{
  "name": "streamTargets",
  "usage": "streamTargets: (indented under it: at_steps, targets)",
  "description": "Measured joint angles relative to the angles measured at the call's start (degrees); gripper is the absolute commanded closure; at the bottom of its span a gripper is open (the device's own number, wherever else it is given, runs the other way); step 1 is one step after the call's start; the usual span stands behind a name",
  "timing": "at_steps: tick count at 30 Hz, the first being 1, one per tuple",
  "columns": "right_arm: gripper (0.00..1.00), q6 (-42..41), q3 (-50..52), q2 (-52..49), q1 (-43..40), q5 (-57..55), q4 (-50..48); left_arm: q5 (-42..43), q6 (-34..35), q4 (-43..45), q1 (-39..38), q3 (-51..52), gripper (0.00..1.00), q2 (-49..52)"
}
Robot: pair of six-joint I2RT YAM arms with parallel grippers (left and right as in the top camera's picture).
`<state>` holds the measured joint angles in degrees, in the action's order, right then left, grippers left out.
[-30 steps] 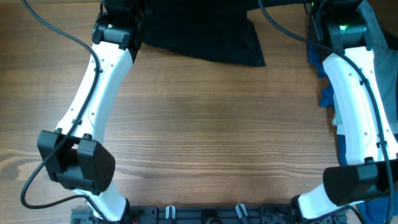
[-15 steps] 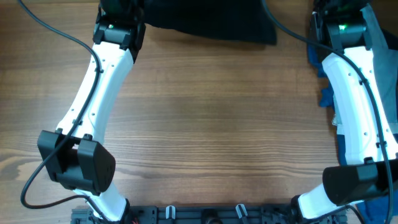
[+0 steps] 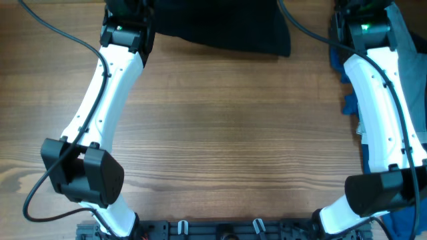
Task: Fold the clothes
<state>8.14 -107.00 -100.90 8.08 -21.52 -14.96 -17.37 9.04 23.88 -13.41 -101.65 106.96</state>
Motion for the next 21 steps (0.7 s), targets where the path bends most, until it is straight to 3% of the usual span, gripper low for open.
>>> streamTargets:
  at_steps: [15,18,21]
  targets:
    - [0.96,0.1,0.0,-2.1,-0.1,3.7,0.4,-0.3,0.0,0.2,0.7,0.0,0.96,3.1]
    - [0.96,-1.6,-0.6,-2.1,-0.2,4.7,7.3,-0.4,0.0,-2.5,0.6,0.0,0.96,3.1]
    - [0.95,-5.4,-0.9,-2.1,-0.4,6.6,19.2,-0.7,1.0,-12.6,0.1,-0.4,0.96,3.1]
